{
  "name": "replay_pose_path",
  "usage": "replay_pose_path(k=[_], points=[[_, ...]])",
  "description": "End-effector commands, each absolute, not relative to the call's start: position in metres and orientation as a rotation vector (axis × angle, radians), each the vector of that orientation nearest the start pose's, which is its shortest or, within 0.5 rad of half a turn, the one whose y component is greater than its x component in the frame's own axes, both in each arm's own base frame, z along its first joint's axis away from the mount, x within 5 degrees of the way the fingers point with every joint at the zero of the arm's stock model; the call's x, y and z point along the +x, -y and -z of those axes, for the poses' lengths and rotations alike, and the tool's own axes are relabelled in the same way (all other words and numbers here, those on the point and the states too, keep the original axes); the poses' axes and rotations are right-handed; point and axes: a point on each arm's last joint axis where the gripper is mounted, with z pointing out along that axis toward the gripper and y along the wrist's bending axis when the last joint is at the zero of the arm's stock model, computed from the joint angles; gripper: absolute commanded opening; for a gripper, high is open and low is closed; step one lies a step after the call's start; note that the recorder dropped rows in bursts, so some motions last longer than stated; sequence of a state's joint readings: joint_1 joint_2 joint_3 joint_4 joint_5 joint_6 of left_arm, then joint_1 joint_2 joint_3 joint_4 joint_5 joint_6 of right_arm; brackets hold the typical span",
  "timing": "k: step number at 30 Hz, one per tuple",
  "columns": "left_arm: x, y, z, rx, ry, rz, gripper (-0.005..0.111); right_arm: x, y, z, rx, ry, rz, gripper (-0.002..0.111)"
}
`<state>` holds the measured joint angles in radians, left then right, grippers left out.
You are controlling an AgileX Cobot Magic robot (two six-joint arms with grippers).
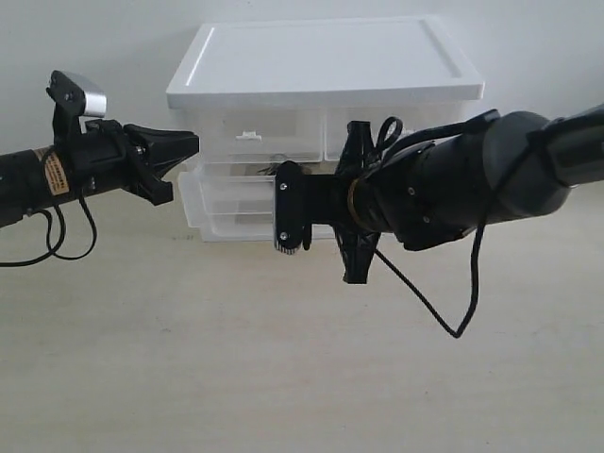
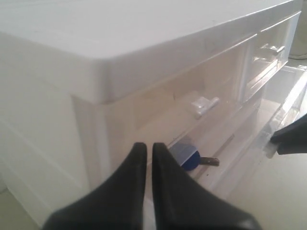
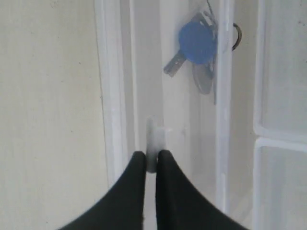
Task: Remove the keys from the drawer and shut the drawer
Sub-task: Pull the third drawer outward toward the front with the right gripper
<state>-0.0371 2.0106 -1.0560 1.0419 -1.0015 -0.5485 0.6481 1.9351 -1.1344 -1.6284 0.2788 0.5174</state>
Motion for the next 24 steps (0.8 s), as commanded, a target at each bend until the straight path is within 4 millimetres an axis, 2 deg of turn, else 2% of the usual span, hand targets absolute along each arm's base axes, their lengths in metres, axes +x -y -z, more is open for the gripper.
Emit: replay_pose_path(k=[1,4,9,14,18,24], points=[[0.393,0.083,-0.174,0.762,-1.549,0.61,0.004,0.326,-0.227,-0.156,-1.664,-1.655,0.389,0.0],[0.393,0.084,-0.174,0.764,-1.547,0.611,0.004,0.314,-0.226,-0.156,-1.682,-1.654,0.356,0.0],[0.393,0.084,-0.174,0.771,-1.543,0.614,0.004,0.283,-0.226,-0.151,-1.758,-1.632,0.359,0.0],[0.392,0.084,-0.175,0.765,-1.544,0.632,0.004,0.262,-0.228,-0.154,-1.753,-1.64,0.321,0.0],[0.39,0.086,-0.176,0.783,-1.521,0.657,0.004,0.251,-0.225,-0.156,-1.762,-1.635,0.35,0.0],[0.39,0.087,-0.178,0.772,-1.511,0.67,0.004,0.247,-0.223,-0.153,-1.748,-1.673,0.334,0.0]])
